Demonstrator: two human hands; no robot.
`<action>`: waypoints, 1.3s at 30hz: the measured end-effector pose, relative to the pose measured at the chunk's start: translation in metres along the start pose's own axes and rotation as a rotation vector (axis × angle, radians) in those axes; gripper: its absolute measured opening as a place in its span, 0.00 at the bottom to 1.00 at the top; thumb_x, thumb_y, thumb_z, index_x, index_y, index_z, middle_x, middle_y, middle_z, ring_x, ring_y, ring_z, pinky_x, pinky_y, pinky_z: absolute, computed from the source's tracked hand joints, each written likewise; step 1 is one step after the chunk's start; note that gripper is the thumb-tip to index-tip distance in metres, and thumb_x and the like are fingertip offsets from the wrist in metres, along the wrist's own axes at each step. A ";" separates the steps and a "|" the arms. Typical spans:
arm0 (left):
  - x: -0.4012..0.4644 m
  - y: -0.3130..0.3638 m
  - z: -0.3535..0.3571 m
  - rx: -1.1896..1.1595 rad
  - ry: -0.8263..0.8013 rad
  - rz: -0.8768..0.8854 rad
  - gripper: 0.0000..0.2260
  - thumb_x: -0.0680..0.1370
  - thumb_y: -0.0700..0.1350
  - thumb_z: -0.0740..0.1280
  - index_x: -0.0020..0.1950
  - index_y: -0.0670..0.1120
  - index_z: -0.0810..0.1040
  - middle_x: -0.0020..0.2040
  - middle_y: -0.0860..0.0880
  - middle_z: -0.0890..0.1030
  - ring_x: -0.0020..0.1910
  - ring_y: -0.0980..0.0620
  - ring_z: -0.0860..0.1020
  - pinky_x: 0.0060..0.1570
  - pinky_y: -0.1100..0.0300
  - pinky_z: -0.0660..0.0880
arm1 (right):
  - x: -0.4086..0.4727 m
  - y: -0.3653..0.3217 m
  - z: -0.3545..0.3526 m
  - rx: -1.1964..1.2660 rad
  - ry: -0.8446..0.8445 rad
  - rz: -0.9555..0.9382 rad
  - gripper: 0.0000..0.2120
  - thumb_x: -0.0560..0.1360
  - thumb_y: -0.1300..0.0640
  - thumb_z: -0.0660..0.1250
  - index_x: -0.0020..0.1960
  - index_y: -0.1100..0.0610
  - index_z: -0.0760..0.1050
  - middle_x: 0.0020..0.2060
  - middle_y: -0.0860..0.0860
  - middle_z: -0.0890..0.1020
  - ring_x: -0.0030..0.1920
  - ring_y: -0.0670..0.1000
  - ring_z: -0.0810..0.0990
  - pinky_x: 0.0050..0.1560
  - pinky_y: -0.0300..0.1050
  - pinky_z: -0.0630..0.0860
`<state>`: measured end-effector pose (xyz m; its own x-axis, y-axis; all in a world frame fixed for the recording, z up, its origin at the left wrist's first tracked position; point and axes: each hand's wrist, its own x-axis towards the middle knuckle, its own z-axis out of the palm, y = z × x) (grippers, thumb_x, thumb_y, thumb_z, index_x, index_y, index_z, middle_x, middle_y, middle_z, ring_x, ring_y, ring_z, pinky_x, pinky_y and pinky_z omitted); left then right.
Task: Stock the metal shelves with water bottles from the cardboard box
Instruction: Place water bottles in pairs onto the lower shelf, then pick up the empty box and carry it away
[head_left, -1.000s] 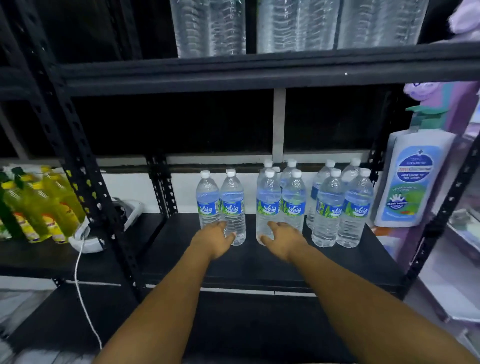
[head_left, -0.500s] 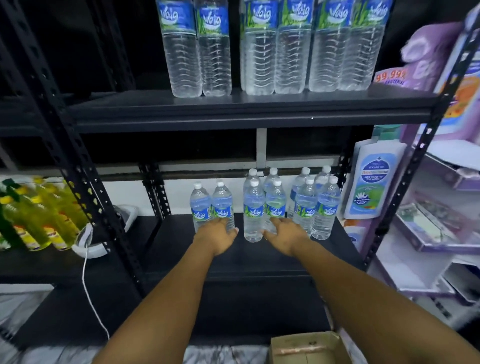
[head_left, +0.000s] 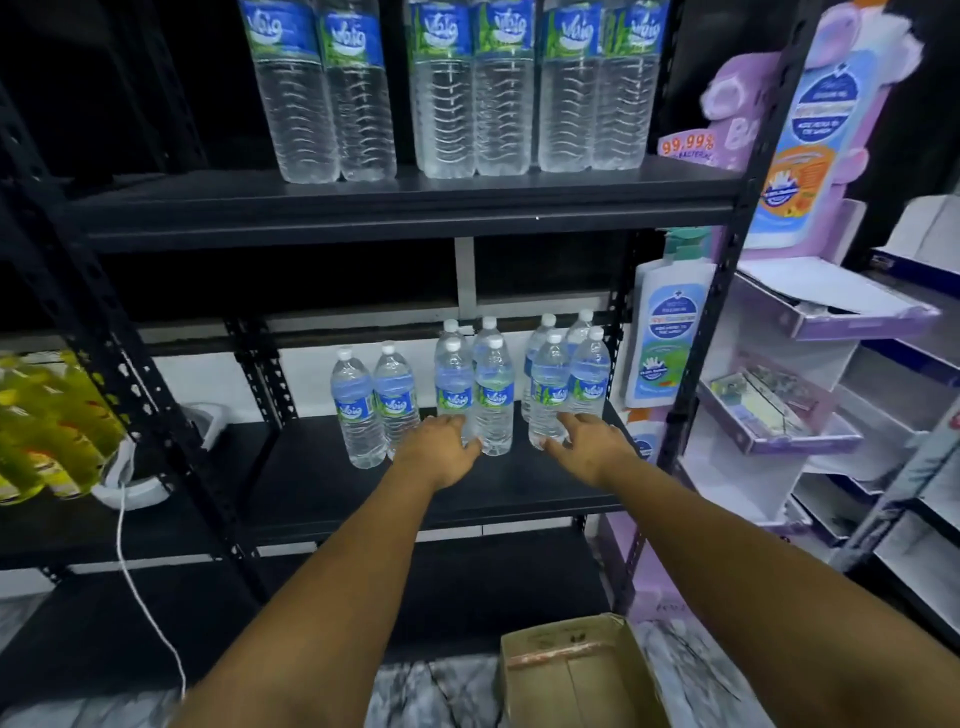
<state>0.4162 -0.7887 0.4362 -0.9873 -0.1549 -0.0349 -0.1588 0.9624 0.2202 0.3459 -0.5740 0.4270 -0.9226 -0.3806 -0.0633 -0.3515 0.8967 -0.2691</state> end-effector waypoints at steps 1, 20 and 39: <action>0.002 0.009 0.003 -0.003 -0.008 0.002 0.27 0.82 0.56 0.55 0.78 0.45 0.60 0.76 0.43 0.64 0.74 0.43 0.63 0.71 0.48 0.63 | -0.001 0.010 -0.002 -0.005 -0.004 0.005 0.31 0.80 0.38 0.52 0.77 0.53 0.55 0.75 0.56 0.63 0.74 0.58 0.61 0.73 0.55 0.58; 0.041 0.135 0.093 -0.107 -0.097 -0.134 0.28 0.82 0.58 0.55 0.78 0.45 0.60 0.75 0.42 0.65 0.75 0.43 0.61 0.72 0.47 0.62 | 0.021 0.177 0.021 -0.003 -0.165 -0.017 0.33 0.79 0.36 0.52 0.77 0.55 0.56 0.73 0.59 0.65 0.72 0.60 0.63 0.71 0.57 0.61; 0.049 0.080 0.312 -0.240 -0.391 -0.290 0.30 0.82 0.58 0.56 0.79 0.44 0.55 0.78 0.43 0.60 0.77 0.42 0.54 0.74 0.50 0.57 | 0.031 0.246 0.219 0.147 -0.443 0.170 0.31 0.77 0.36 0.55 0.75 0.50 0.58 0.71 0.56 0.69 0.68 0.61 0.70 0.67 0.57 0.68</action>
<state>0.3548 -0.6502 0.1483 -0.8369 -0.2681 -0.4773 -0.4653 0.8076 0.3623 0.2656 -0.4144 0.1482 -0.7972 -0.3199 -0.5120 -0.1461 0.9251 -0.3505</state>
